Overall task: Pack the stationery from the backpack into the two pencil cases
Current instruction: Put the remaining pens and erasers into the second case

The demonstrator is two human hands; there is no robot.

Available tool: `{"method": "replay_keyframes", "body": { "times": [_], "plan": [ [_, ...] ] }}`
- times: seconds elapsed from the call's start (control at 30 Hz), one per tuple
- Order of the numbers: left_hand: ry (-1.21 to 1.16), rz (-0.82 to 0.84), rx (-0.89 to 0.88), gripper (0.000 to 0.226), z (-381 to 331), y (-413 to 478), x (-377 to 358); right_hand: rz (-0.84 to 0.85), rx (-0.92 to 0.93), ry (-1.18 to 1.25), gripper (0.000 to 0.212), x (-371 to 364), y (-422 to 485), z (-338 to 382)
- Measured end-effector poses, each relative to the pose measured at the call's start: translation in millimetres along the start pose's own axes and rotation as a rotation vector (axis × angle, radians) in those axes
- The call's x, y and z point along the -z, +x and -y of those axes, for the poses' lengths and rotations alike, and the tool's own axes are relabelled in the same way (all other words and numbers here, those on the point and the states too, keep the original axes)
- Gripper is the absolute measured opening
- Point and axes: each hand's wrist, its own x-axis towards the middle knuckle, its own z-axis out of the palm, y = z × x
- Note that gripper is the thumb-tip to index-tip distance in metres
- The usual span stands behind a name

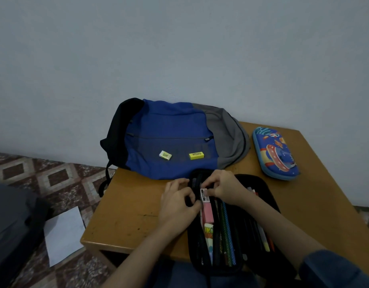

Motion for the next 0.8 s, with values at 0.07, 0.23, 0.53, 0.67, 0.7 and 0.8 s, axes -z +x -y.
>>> {"method": "replay_keyframes", "body": {
  "times": [0.07, 0.23, 0.53, 0.67, 0.7, 0.8],
  "plan": [
    [-0.047, -0.003, -0.001, 0.023, 1, -2, -3, -0.035, 0.003, -0.063, 0.024, -2, 0, -2],
    [-0.145, -0.042, -0.008, 0.009, 8, -3, -5, -0.113, -0.032, -0.077, 0.017, -8, -1, -8],
    [-0.199, -0.069, -0.059, 0.017, 25, -4, -3, -0.330, -0.048, -0.082, 0.013, 12, 41, -2],
    [-0.200, -0.099, -0.074, 0.018, 26, -4, -6, -0.331, -0.008, -0.191, 0.025, 8, 66, -2],
    [-0.201, -0.103, -0.077, 0.018, 26, -4, -6, -0.310, -0.019, -0.200, 0.030, 7, 70, -3],
    [-0.195, -0.106, -0.080, 0.018, 28, -3, -8, -0.210, -0.071, -0.264, 0.047, 1, 78, -6]
  ]
}}
